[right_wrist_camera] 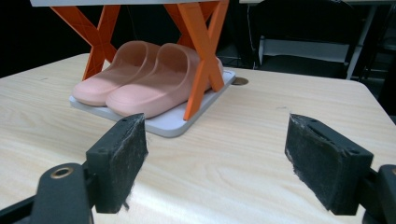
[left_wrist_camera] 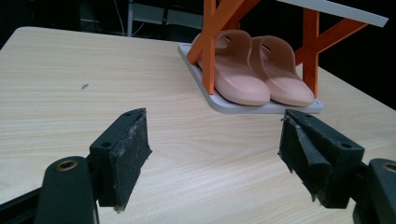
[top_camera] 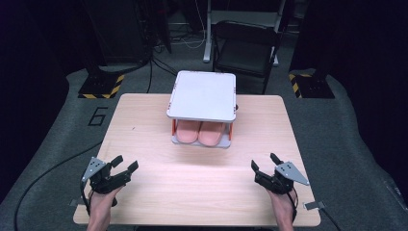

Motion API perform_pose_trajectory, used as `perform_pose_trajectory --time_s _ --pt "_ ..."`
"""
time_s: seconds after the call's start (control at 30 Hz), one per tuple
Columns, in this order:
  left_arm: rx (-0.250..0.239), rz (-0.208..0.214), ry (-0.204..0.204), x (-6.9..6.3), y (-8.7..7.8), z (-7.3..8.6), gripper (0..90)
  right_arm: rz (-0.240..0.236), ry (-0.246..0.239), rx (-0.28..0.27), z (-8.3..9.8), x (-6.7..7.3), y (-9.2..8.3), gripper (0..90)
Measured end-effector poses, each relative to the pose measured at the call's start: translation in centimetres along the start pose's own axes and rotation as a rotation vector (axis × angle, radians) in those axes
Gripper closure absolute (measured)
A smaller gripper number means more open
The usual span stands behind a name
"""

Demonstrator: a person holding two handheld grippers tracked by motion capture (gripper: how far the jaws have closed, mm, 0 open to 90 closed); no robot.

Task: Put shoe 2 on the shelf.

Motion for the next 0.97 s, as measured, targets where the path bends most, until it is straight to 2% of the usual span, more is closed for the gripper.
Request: perform_pose_trajectory --time_s 0.03,0.07,0.17,0.37,0.47,0.57,0.73,0.8,0.83,0.97 --pt "0.000 0.000 0.000 0.0 0.0 0.0 23.9 0.000 0.000 0.000 0.0 0.0 0.0 20.6" --pt "0.006 -0.001 -0.003 0.0 0.1 0.1 23.9 -0.005 0.016 0.013 0.8 -0.6 -0.8 20.6" --pt "0.008 0.002 -0.001 0.0 0.2 0.1 24.0 -0.018 0.052 0.014 1.5 -0.9 -1.4 20.8" --pt "0.018 0.002 0.012 0.3 0.4 0.8 23.8 0.003 0.063 0.021 3.0 -1.4 -2.1 21.0" --pt "0.010 -0.003 0.014 0.7 0.5 1.4 23.8 0.001 0.064 0.029 3.7 -1.5 -2.1 21.2" --pt "0.004 -0.012 0.023 0.9 0.5 2.0 23.7 -0.006 0.084 0.033 4.3 -1.3 -1.9 21.2" --pt "-0.011 -0.023 0.021 0.9 0.6 2.9 23.7 -0.009 0.068 0.030 4.3 -1.1 -2.0 21.1" --pt "0.015 -0.016 0.019 1.0 0.6 3.2 23.7 -0.017 0.067 0.028 4.2 -1.0 -1.9 21.0" --pt "-0.001 -0.030 0.012 1.0 0.7 3.2 23.7 -0.020 0.067 0.029 4.3 -0.9 -1.9 20.9" --pt "-0.001 -0.038 0.019 0.9 0.9 3.3 23.7 -0.030 0.065 0.043 4.5 -0.8 -1.7 20.7"
Point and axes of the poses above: each handheld gripper's, and its own axes: y roughly forward along the jaws, z roughly out of its underside, x roughly to its left, the point moved 6 cm from there along y, roughly forward along the jaws, and after that the axes turned 10 degrees about x, right-handed, at the moved point
